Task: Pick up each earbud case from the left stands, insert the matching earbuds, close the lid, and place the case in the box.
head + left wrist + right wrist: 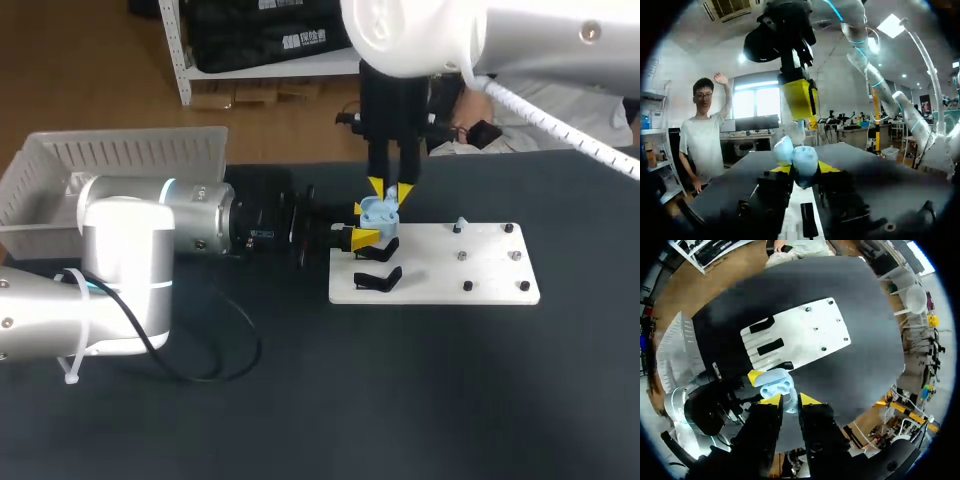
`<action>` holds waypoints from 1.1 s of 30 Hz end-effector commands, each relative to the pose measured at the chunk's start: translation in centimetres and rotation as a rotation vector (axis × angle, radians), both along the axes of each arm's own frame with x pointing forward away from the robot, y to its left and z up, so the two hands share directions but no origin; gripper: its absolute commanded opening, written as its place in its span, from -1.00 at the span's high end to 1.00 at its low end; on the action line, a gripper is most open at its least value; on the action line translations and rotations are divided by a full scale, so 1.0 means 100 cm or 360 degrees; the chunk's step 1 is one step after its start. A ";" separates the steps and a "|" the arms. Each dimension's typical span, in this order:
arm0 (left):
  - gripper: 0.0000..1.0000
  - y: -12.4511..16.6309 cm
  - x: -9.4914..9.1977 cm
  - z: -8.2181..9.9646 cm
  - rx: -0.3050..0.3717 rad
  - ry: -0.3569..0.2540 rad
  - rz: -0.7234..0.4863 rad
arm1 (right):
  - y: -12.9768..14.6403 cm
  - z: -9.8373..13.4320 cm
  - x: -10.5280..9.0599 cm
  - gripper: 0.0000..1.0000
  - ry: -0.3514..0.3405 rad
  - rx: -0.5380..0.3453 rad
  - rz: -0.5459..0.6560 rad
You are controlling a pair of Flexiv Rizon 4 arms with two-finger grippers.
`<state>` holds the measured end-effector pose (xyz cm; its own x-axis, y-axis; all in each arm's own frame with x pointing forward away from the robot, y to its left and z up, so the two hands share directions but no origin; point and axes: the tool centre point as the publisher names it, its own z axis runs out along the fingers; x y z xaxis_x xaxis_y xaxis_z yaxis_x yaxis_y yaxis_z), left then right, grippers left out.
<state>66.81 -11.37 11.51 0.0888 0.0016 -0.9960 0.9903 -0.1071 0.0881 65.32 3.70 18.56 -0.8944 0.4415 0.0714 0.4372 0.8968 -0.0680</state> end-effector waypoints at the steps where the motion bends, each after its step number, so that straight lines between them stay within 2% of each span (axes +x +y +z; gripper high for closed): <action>1: 1.00 0.000 0.000 -0.001 -0.0007 -0.0006 0.0003 | 0.003 -0.002 0.000 1.00 0.0030 -0.0009 -0.0064; 8: 1.00 0.000 0.000 -0.001 -0.0007 -0.0006 0.0003 | 0.005 -0.003 0.000 1.00 0.0048 0.0007 -0.0133; 15: 1.00 0.000 0.000 -0.001 -0.0007 -0.0006 0.0003 | 0.010 -0.007 0.000 1.00 0.0069 -0.0067 -0.0214; 17: 1.00 0.000 0.000 -0.001 -0.0007 -0.0006 0.0003 | 0.009 -0.008 -0.001 1.00 0.0095 -0.0033 -0.0244; 33: 1.00 0.000 0.000 -0.001 -0.0007 -0.0006 0.0003 | 0.014 -0.012 -0.004 1.00 0.0090 -0.0021 -0.0219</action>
